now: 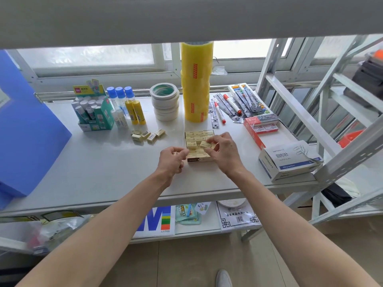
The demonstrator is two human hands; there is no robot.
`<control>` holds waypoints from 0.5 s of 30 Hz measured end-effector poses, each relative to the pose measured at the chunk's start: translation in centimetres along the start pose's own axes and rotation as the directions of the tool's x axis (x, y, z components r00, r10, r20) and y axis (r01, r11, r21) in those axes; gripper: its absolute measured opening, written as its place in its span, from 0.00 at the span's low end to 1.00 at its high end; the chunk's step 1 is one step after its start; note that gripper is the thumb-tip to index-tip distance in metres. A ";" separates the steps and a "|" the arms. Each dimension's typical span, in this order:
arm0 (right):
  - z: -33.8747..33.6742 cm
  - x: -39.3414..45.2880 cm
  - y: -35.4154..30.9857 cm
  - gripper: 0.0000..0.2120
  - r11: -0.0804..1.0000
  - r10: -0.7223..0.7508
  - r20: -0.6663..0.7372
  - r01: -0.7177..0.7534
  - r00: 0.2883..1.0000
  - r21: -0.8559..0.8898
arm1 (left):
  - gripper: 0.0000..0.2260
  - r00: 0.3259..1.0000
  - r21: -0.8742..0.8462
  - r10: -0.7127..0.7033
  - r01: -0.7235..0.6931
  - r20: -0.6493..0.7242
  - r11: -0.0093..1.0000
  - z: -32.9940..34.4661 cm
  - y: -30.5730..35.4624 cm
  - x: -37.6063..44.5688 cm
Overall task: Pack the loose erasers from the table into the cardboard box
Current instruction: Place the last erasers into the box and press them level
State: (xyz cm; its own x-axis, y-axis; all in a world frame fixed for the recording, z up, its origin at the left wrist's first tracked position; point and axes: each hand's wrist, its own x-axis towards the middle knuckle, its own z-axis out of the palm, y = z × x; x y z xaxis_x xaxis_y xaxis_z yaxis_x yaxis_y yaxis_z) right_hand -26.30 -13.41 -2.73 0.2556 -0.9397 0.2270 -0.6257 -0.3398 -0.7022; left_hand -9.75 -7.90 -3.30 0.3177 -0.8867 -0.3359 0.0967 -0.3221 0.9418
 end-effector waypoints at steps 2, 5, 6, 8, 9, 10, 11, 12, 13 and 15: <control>-0.2 0.8 0.5 0.12 0.997 0.007 0.048 -0.003 0.999 -0.083 | 0.08 1.000 0.065 0.003 -0.002 -0.011 0.998 -0.1 -0.3 0.2; -0.2 1.9 0.6 0.12 0.986 -0.011 0.131 0.033 0.991 -0.164 | 0.09 1.000 0.150 0.027 -0.025 -0.008 0.988 0.1 -0.5 0.4; -0.2 2.2 0.5 0.13 0.982 -0.020 0.155 0.049 0.988 -0.184 | 0.09 0.999 0.174 0.034 -0.032 -0.011 0.984 0.2 -0.6 0.5; -0.1 2.7 0.3 0.13 0.974 -0.029 0.194 0.071 0.980 -0.213 | 0.09 0.999 0.200 0.045 -0.041 -0.016 0.979 0.3 -0.7 0.6; 0.0 2.9 0.3 0.13 0.972 -0.029 0.206 0.075 0.978 -0.222 | 0.09 0.999 0.203 0.047 -0.043 -0.016 0.978 0.3 -0.7 0.7; 0.1 3.1 0.3 0.13 0.971 -0.029 0.211 0.078 0.977 -0.228 | 0.09 0.999 0.204 0.048 -0.044 -0.015 0.978 0.3 -0.7 0.7; 0.2 3.1 0.3 0.12 0.970 -0.034 0.211 0.083 0.977 -0.230 | 0.09 0.999 0.205 0.049 -0.045 -0.015 0.978 0.3 -0.6 0.7; 0.2 3.1 0.3 0.11 0.968 -0.041 0.211 0.091 0.977 -0.232 | 0.09 0.999 0.209 0.051 -0.047 -0.016 0.977 0.3 -0.6 0.7; 0.3 3.1 0.3 0.10 0.967 -0.050 0.210 0.100 0.976 -0.235 | 0.09 0.998 0.214 0.054 -0.049 -0.017 0.976 0.3 -0.6 0.6; 0.4 3.0 0.3 0.08 0.962 -0.058 0.210 0.111 0.976 -0.249 | 0.09 0.998 0.222 0.056 -0.051 -0.017 0.974 0.3 -0.6 0.7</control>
State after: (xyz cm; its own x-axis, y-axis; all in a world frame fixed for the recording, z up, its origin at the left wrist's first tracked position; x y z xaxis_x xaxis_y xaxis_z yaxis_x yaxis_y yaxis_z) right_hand -25.44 -16.35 -2.53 0.4405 -0.8896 0.1210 -0.7574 -0.4406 -0.4819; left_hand -9.86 -8.38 -4.09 0.3389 -0.8976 -0.2819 -0.1315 -0.3419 0.9305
